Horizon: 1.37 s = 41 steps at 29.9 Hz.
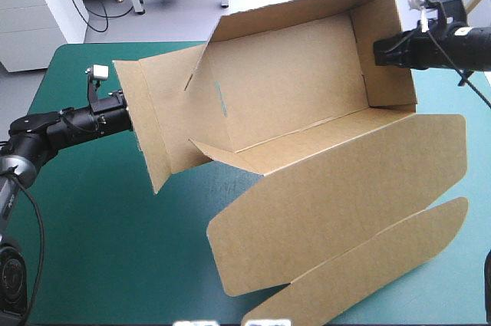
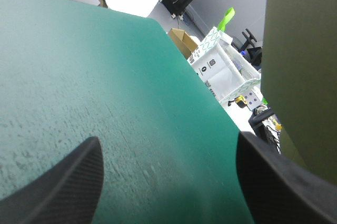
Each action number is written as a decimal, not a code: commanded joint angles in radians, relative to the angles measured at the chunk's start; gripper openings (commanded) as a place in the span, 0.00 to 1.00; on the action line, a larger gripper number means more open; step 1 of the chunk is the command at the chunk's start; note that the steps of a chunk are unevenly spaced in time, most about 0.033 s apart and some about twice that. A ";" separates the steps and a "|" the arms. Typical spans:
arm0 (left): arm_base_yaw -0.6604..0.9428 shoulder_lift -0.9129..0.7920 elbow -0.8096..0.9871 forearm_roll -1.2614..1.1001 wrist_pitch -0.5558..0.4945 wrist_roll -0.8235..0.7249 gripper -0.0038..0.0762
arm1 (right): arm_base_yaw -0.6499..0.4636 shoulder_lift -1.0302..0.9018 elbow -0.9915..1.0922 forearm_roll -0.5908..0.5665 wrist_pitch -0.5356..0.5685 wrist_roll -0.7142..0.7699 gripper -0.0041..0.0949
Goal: Fold the box
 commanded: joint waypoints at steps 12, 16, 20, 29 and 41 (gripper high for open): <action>0.001 -0.044 -0.083 -0.121 0.122 -0.029 0.68 | 0.133 -0.036 -0.032 -0.216 -0.239 0.181 0.02; -0.010 -0.048 -0.097 -0.113 0.122 -0.033 0.68 | 0.133 -0.036 -0.032 -0.235 -0.251 0.192 0.03; -0.044 -0.053 -0.130 -0.113 0.122 -0.033 0.68 | 0.179 -0.036 -0.032 -0.321 -0.280 0.241 0.03; -0.110 -0.053 -0.216 -0.115 0.122 -0.036 0.73 | 0.312 -0.036 -0.032 -0.545 -0.361 0.373 0.03; -0.118 -0.055 -0.232 -0.111 0.122 -0.036 0.75 | 0.320 -0.036 -0.032 -0.696 -0.381 0.499 0.03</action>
